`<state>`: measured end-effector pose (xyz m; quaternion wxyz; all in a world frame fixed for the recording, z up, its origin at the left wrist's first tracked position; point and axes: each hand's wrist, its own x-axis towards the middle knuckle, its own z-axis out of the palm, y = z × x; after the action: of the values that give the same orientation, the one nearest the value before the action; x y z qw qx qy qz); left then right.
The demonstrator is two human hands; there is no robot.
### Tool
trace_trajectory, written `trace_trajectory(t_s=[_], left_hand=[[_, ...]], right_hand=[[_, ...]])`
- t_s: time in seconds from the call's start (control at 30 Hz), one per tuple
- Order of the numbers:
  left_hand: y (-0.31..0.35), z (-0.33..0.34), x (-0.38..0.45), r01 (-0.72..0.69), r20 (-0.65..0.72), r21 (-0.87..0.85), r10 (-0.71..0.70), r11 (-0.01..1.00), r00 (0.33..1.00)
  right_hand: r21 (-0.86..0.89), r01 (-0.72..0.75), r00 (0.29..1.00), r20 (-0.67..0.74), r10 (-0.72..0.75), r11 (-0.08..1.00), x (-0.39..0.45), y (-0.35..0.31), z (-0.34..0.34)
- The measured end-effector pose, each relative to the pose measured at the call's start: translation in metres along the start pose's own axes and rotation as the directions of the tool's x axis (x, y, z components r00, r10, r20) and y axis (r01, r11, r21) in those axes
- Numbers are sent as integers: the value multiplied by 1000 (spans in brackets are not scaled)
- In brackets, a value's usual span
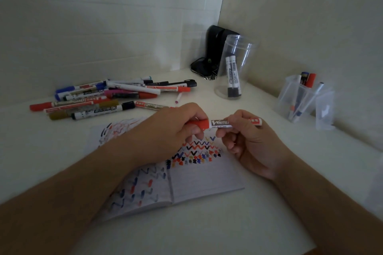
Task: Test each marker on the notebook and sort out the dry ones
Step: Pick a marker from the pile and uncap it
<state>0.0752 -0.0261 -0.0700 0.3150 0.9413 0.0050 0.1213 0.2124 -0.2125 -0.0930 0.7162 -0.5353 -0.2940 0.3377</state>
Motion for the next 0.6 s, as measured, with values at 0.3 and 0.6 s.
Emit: trace_trajectory(t_s=[0.3,0.6], left_hand=[[6,17,6,-112,-75,47,116,993,990],[20,28,12,-99,131,118,83,988,988]], right_hand=[[66,-36,999,-13,36,997,-1,-4,0],[-126,44,928,-362,-87,991,0,-44,-20]])
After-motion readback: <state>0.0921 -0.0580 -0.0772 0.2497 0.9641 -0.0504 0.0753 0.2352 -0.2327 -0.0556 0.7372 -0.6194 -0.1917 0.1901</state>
